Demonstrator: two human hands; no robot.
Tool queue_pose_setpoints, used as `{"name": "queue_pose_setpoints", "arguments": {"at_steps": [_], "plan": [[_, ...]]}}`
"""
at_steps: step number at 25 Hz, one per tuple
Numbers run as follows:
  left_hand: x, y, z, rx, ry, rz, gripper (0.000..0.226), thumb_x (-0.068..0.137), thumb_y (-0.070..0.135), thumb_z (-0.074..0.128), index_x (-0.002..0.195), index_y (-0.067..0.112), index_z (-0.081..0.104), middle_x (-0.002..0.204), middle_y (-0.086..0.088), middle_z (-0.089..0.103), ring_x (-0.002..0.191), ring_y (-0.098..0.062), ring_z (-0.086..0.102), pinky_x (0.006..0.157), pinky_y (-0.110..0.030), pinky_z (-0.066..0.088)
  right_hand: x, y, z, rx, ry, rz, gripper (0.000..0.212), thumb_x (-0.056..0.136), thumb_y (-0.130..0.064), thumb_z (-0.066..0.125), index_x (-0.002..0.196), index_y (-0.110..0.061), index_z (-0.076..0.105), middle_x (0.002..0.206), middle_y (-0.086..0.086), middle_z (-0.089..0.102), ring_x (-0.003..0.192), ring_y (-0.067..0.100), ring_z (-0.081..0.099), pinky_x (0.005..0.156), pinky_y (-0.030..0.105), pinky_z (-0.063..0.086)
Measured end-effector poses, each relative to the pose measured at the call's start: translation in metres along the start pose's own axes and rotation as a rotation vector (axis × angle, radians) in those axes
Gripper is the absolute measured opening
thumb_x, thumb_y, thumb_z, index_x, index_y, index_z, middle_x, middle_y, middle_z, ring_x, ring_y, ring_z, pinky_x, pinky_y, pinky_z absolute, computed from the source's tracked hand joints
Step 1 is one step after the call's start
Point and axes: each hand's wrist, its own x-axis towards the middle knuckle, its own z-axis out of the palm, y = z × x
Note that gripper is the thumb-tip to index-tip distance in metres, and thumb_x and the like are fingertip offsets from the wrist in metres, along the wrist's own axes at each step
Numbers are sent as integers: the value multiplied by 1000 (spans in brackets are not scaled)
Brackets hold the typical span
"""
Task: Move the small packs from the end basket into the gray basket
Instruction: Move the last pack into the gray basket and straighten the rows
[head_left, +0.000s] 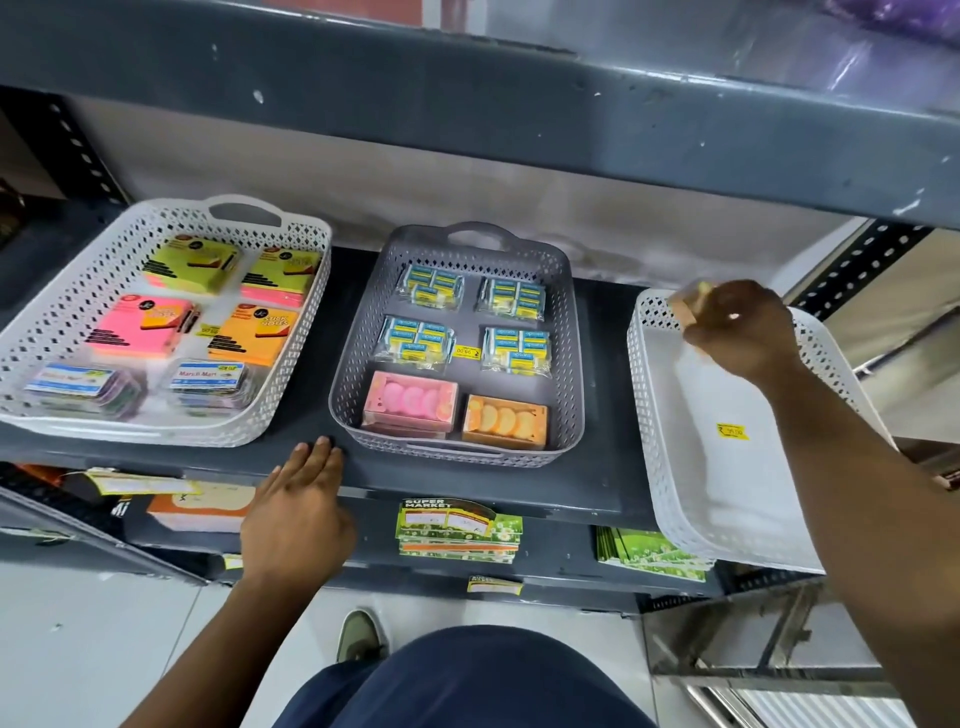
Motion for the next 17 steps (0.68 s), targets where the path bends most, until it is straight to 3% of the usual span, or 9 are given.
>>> {"name": "queue_pose_setpoints", "arguments": {"at_steps": [3, 6, 10, 17], "plan": [[0, 0, -1, -8, 3, 1, 62, 57, 13, 46, 115, -4, 61, 124, -22, 59, 116, -39, 53, 92, -52, 44, -26, -56, 2, 147, -100, -278, 55, 57, -21, 81, 109, -19, 64, 107, 9, 68, 91, 27, 66, 83, 35, 53], [-1, 0, -1, -14, 5, 3, 62, 57, 12, 47, 115, -4, 61, 124, -22, 58, 116, -40, 53, 92, -53, 43, -61, -105, 15, 117, -305, -569, 61, 52, -29, 77, 111, -21, 66, 102, 7, 63, 89, 22, 62, 83, 34, 52], [-2, -1, 0, -36, -12, -8, 63, 55, 11, 47, 115, -3, 61, 125, -21, 58, 117, -39, 52, 92, -55, 43, -91, -133, 44, -211, -603, -679, 59, 61, -40, 74, 117, -32, 57, 108, -5, 54, 98, 15, 55, 81, 33, 51], [-4, -2, 1, -42, -8, -14, 64, 56, 12, 47, 117, -2, 60, 127, -20, 57, 119, -38, 51, 96, -53, 39, -104, -135, 65, -349, -664, -727, 55, 69, -52, 67, 118, -30, 55, 118, -1, 54, 107, 22, 56, 84, 35, 50]]}}
